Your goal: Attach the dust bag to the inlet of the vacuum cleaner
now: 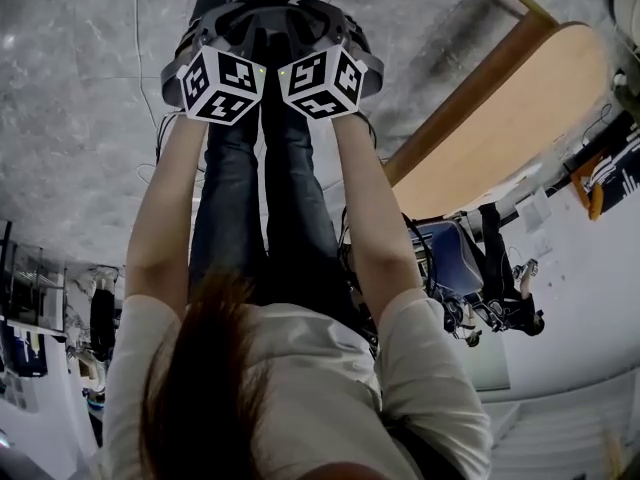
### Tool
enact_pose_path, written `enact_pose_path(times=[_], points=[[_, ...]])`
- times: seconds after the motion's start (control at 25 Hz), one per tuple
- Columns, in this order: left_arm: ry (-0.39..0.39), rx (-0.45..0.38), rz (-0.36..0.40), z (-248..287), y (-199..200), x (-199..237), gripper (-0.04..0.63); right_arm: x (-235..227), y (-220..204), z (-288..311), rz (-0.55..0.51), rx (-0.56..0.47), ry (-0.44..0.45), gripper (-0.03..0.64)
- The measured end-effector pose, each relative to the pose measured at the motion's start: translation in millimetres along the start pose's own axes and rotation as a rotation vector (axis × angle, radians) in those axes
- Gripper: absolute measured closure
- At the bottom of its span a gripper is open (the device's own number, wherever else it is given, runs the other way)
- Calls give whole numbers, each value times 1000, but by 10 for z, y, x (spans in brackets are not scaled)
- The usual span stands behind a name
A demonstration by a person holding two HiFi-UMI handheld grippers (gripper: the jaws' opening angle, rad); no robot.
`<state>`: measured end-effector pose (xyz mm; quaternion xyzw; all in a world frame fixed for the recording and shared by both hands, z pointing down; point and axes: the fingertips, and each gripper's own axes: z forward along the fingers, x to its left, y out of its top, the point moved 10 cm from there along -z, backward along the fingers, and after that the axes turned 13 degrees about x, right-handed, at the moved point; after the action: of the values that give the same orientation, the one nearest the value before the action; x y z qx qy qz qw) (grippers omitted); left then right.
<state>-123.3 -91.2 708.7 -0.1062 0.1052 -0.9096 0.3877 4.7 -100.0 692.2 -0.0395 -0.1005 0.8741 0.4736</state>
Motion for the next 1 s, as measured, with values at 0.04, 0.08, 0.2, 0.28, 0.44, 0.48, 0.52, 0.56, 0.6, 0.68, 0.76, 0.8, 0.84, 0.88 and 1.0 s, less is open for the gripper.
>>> enact_pose_path(times=[0.04, 0.08, 0.2, 0.28, 0.44, 0.48, 0.52, 0.56, 0.6, 0.68, 0.76, 0.8, 0.84, 0.88, 1.0], points=[[8, -5, -25, 5, -21, -6, 537, -20, 19, 15, -31, 2, 10, 545], [15, -4, -38, 10, -34, -8, 537, -25, 35, 23, -51, 4, 19, 541], [-2, 21, -35, 15, -33, -7, 537, -6, 17, 13, -20, 5, 40, 545], [-36, 40, -30, 26, 2, 20, 535, -46, -13, 3, 50, -1, 57, 533], [-130, 59, -98, 50, -19, 77, 530, -160, -48, 6, 169, 6, 130, 424], [-164, 62, -138, 63, -30, 84, 491, -172, -55, 9, 180, 7, 153, 416], [-198, 66, -183, 75, -34, 91, 436, -176, -64, 5, 186, 7, 168, 413], [-229, 69, -226, 80, -34, 95, 431, -176, -76, -7, 189, 4, 176, 411], [-249, 71, -260, 79, -32, 97, 427, -175, -92, -24, 194, -1, 183, 413], [-266, 68, -284, 59, -25, 93, 415, -181, -134, -54, 210, -11, 200, 411], [-277, 62, -280, 26, -18, 90, 408, -198, -158, -74, 240, -28, 218, 414], [-284, 58, -285, 3, -18, 93, 408, -204, -160, -86, 262, -40, 225, 420], [-291, 53, -295, -27, -22, 100, 408, -205, -155, -104, 285, -52, 232, 422], [-296, 46, -307, -63, -27, 111, 408, -200, -143, -127, 308, -63, 239, 426], [-292, 23, -333, -181, -26, 140, 408, -171, -88, -195, 349, -87, 253, 440]])
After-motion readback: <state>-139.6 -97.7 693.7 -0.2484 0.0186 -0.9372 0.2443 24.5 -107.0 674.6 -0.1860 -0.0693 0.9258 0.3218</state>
